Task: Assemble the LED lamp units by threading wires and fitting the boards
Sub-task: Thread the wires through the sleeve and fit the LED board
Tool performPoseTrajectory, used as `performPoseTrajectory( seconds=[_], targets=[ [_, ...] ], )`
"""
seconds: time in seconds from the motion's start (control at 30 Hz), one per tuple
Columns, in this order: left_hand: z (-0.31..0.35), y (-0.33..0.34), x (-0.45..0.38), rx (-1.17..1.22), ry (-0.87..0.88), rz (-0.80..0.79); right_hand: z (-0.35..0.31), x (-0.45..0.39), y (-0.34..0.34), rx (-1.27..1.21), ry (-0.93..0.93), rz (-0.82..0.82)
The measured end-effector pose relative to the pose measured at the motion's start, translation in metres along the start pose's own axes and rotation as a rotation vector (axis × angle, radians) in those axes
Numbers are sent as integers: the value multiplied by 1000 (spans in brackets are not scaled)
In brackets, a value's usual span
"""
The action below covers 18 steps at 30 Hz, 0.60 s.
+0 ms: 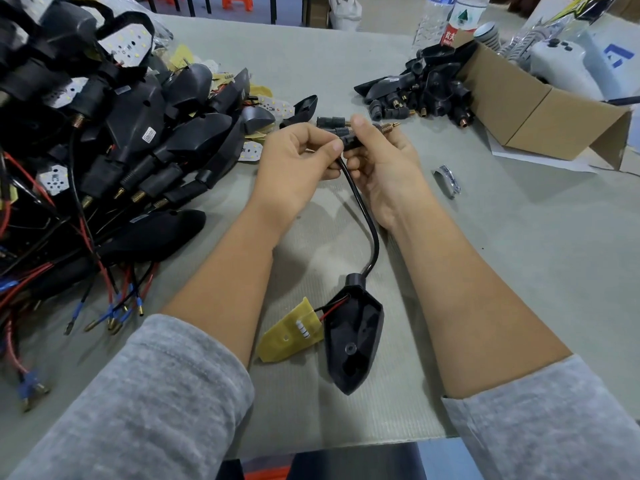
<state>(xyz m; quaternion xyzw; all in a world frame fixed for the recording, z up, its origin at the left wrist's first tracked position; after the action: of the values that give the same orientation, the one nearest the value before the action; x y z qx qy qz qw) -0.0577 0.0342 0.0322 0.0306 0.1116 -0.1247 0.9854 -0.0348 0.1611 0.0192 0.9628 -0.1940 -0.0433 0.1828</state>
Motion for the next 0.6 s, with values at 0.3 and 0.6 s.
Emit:
performPoseTrajectory(
  seconds=[0.3,0.6],
  targets=[
    [-15,-2,-2,310,-193,119,-2,3,10,-95,14,-71],
    [-15,-3,0,351,-229,151,2,0,2,-44,-29,-4]
  ],
)
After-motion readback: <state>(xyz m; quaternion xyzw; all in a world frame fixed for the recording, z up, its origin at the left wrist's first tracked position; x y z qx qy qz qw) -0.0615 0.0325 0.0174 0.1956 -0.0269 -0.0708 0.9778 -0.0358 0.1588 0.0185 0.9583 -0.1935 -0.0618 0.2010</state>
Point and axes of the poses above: each hand's wrist, its own x-axis away from the middle knuckle, its own y-axis out of the palm, z = x × y, the point moved 7 cm from there along -x, towards the middle knuckle, and after that the axes turned 1 degree about z, right-handed, at the moved point
